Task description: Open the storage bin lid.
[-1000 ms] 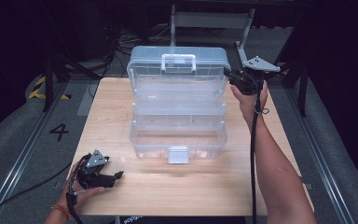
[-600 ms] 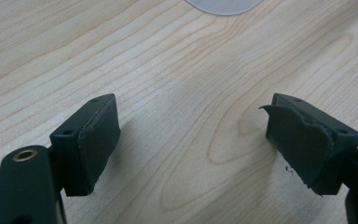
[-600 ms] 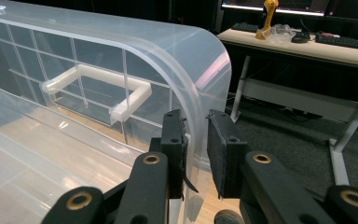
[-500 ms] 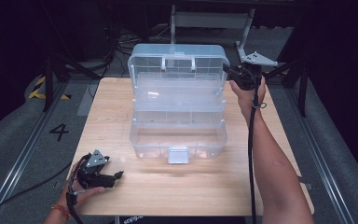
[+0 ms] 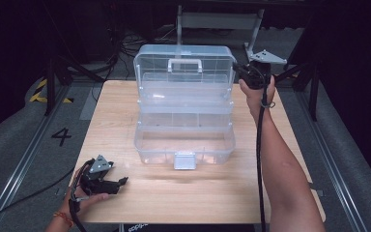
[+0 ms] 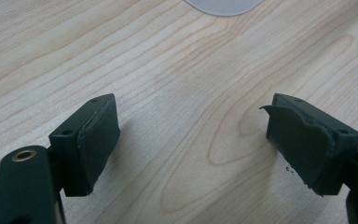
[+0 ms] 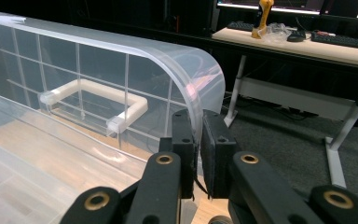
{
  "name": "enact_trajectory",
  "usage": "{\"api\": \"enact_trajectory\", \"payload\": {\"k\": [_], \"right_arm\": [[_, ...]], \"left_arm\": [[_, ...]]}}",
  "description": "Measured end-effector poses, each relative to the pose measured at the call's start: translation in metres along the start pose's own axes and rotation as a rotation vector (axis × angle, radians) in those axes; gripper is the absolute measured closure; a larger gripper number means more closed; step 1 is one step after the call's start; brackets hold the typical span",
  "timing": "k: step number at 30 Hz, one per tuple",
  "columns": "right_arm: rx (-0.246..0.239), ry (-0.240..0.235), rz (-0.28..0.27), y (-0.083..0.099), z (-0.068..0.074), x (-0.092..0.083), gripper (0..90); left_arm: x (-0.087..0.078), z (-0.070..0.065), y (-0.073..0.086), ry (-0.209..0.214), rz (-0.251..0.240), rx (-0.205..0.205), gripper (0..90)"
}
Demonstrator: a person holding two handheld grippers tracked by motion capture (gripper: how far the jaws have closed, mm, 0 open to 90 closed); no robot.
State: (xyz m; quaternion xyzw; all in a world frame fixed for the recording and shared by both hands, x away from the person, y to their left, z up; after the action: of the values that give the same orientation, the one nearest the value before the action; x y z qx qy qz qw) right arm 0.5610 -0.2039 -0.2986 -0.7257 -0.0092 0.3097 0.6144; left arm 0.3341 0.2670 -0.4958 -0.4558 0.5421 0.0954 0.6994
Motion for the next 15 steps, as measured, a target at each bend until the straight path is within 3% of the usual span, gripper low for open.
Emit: {"api": "enact_trajectory", "payload": {"k": [15], "right_arm": [[0.014,-0.002,0.034,-0.006,-0.008,0.018,84.7]], "left_arm": [[0.000,0.000,0.000,0.006,-0.001,-0.005,17.5]]}}
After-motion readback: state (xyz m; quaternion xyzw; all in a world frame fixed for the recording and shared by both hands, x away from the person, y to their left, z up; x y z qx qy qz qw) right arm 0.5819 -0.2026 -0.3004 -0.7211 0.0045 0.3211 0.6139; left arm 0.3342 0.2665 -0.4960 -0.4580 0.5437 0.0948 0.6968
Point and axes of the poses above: each handheld gripper's, and its own axes: x roughly forward along the jaws, y roughly out of its underside, z roughly to its left, the point moved 2 cm from there along x, roughly forward along the jaws, and after that the axes turned 11 degrees about z, right-handed, at the moved point
